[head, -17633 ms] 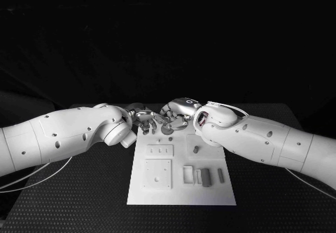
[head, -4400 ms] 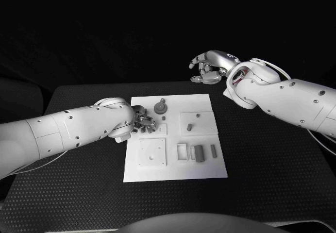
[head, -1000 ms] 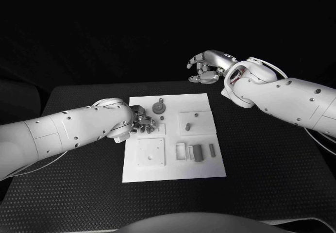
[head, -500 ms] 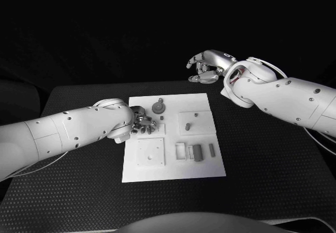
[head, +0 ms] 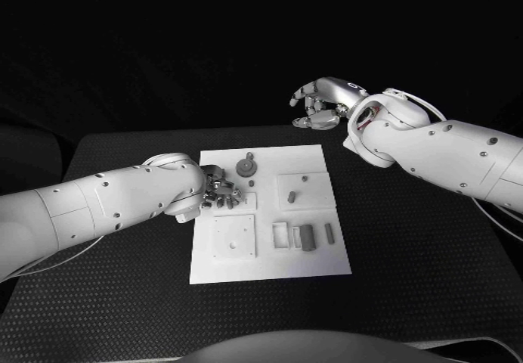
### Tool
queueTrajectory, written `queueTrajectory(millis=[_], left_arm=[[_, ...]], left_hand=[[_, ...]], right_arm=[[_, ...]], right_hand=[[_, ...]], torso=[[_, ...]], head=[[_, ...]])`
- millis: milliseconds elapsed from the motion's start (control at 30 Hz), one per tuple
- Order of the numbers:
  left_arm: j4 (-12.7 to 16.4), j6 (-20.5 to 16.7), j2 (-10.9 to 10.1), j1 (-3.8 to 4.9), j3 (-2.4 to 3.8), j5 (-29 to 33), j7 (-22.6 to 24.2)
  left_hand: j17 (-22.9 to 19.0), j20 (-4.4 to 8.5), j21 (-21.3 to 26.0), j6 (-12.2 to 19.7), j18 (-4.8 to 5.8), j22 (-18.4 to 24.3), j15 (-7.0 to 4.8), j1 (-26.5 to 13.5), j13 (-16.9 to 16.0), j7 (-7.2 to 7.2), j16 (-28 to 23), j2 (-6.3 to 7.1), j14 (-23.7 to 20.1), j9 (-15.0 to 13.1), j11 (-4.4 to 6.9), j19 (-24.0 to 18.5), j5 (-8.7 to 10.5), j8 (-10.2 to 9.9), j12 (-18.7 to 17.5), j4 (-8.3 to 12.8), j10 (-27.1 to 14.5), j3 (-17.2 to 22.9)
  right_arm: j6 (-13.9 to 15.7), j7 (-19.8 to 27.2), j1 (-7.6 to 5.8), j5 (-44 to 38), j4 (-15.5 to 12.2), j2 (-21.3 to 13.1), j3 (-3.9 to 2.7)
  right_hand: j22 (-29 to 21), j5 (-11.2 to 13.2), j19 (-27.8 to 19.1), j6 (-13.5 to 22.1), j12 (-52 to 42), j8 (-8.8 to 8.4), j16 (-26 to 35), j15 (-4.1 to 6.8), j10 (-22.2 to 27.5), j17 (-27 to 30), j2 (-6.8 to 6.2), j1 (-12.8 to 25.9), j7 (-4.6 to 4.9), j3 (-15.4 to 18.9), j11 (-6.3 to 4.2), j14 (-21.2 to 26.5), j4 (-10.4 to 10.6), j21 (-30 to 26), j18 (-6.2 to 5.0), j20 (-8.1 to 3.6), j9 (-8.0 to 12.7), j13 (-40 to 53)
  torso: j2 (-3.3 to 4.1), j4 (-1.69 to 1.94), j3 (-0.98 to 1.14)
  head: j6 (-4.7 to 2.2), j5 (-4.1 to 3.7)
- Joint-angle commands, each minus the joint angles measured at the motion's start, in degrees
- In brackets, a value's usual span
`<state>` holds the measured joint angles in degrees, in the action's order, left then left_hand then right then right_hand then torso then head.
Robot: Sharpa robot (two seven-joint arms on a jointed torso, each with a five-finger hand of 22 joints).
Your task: Assemble the parts on the task board
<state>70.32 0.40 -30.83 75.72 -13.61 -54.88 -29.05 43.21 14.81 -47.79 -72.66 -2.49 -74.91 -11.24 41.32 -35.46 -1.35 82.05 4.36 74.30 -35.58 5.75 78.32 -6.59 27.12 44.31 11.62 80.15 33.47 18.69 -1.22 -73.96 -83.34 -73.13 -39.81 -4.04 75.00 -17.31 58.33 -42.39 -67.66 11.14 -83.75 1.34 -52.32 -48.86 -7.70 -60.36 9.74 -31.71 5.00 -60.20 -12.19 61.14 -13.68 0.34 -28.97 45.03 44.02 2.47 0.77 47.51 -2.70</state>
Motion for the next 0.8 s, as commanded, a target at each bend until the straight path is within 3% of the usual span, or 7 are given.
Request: queueTrajectory(millis=[33, 600, 800], left_arm=[[0.0, 1.0, 0.2, -0.02, 0.01, 0.2, 0.7], [0.0, 0.6, 0.6, -0.17, 0.0, -0.8, 1.0], [0.0, 0.2, 0.7, -0.24, 0.0, -2.4, 1.0]], left_hand=[[-0.1, 0.19, 0.0, 0.0, -2.32, -0.8, -0.43, 0.8, 0.1, 0.32, 0.4, -0.41, 0.0, -0.1, -0.05, -0.2, -0.36, -0.2, 0.4, 0.4, -0.4, 0.1], [-0.2, 0.13, 0.0, 0.0, -2.32, -0.8, -0.35, 2.8, 0.2, 0.35, 0.4, -0.82, 0.1, -0.2, -0.11, 0.0, -0.74, -0.3, 0.4, 1.6, -0.4, 0.6], [-0.3, 0.06, 0.1, 0.0, -2.28, -0.7, -0.3, 3.5, 0.3, 0.39, 0.4, -0.79, 0.1, -0.2, -0.16, 0.0, -2.0, -0.3, 0.4, 1.7, -0.4, 0.7]], right_arm=[[-0.4, 0.3, 0.01, -0.1, 0.0, 0.1, -0.04], [-0.4, 0.4, 0.02, 0.0, 0.1, 0.2, -0.04], [-0.4, 0.4, 0.02, 0.0, 0.0, 0.2, -0.04]], right_hand=[[0.2, 0.0, 0.0, 1.0, -0.4, 0.2, 0.3, -0.17, 0.0, 0.1, 0.24, -0.1, 1.82, 0.2, 0.04, 0.2, -0.3, -0.3, -1.32, -0.19, 0.1, -0.1], [0.2, 0.0, 0.0, 1.0, -0.4, 0.21, 0.3, -0.18, 0.0, 0.1, 0.28, 0.0, 1.83, 0.2, 0.05, 0.2, -0.3, -0.3, -1.32, -0.19, 0.1, -0.1], [0.2, 0.0, 0.1, 1.0, -0.4, 0.22, 0.3, -0.18, 0.0, 0.1, 0.29, 0.0, 1.83, 0.2, 0.05, 0.2, -0.2, -0.3, -1.32, -0.18, 0.2, -0.1]], torso=[[0.02, 0.02, -0.01], [0.03, -0.08, 0.09], [0.01, 0.02, 0.1]], head=[[0.03, -0.05], [0.21, -0.12], [0.28, -0.24]])
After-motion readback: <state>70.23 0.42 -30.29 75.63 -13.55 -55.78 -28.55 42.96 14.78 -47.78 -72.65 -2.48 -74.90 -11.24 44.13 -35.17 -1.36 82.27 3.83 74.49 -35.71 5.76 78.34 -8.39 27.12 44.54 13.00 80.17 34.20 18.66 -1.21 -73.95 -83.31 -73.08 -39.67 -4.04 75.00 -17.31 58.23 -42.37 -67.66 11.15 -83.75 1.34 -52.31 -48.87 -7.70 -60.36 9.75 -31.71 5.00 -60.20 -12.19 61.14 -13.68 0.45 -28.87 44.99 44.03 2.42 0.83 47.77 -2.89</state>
